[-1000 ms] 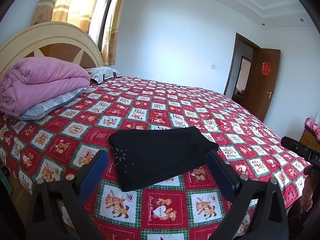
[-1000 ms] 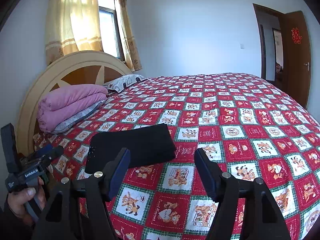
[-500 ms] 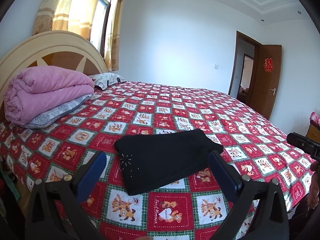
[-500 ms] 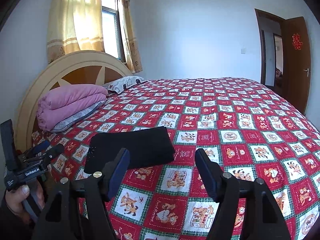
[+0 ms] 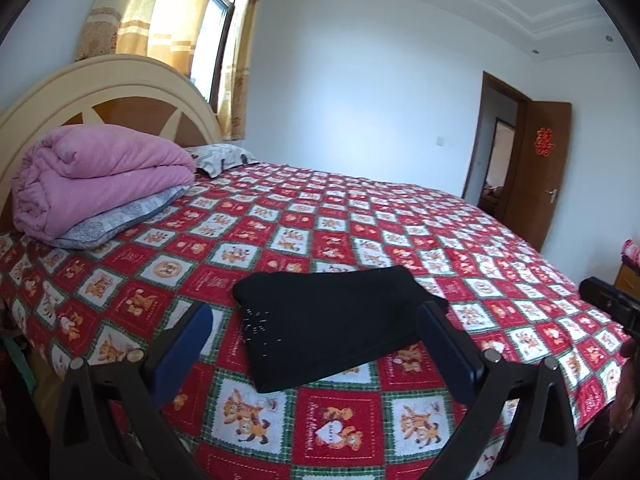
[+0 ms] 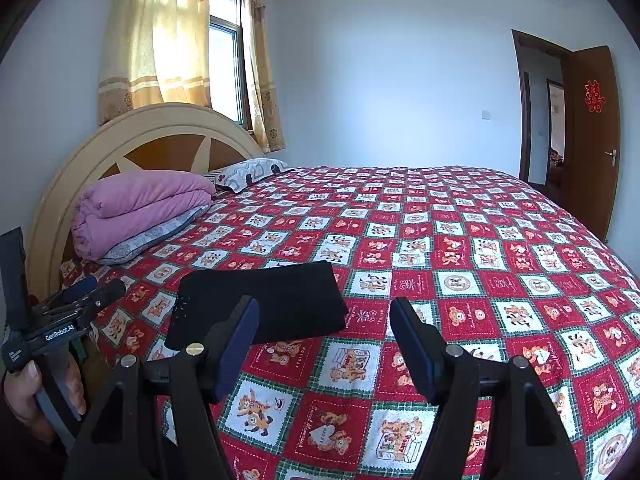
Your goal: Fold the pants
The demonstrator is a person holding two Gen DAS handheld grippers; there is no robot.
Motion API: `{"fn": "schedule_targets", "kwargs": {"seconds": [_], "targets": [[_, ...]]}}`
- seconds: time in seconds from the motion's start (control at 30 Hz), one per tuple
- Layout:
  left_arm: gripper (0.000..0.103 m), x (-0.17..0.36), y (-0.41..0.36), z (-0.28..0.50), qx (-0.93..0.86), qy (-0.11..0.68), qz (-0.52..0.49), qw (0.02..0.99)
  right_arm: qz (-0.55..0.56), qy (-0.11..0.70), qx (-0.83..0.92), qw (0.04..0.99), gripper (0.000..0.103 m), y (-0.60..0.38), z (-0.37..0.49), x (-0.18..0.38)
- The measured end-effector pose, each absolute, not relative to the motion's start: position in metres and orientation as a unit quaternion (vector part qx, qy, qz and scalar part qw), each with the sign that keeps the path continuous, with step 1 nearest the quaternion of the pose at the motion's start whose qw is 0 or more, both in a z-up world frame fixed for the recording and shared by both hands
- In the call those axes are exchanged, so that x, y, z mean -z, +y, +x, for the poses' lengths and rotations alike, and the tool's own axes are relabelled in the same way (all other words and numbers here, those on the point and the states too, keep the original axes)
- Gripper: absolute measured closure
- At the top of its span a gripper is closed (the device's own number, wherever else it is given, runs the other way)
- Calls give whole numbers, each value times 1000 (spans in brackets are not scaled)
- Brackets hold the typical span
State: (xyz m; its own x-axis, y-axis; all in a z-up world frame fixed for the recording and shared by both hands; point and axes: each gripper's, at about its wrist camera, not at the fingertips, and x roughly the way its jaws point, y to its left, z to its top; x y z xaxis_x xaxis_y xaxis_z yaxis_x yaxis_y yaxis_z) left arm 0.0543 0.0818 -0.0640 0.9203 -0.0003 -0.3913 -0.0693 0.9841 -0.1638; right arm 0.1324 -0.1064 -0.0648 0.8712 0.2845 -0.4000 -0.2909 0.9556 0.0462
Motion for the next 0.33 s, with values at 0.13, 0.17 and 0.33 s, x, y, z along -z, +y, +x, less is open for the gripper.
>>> {"fn": "schedule_targets", "kwargs": {"seconds": [0.13,0.17,0.33], "targets": [[0,68,85,54,-15,200,-93,975,-7,206,-148,967,34,-107,133,66],[0,70,86,54,-15,201,-97,975,-7,207,-148,967,34,-107,133,66],[0,72,86,55,-9,201,-95,975,-8,211,-150,966,34,-104,135,69]]}}
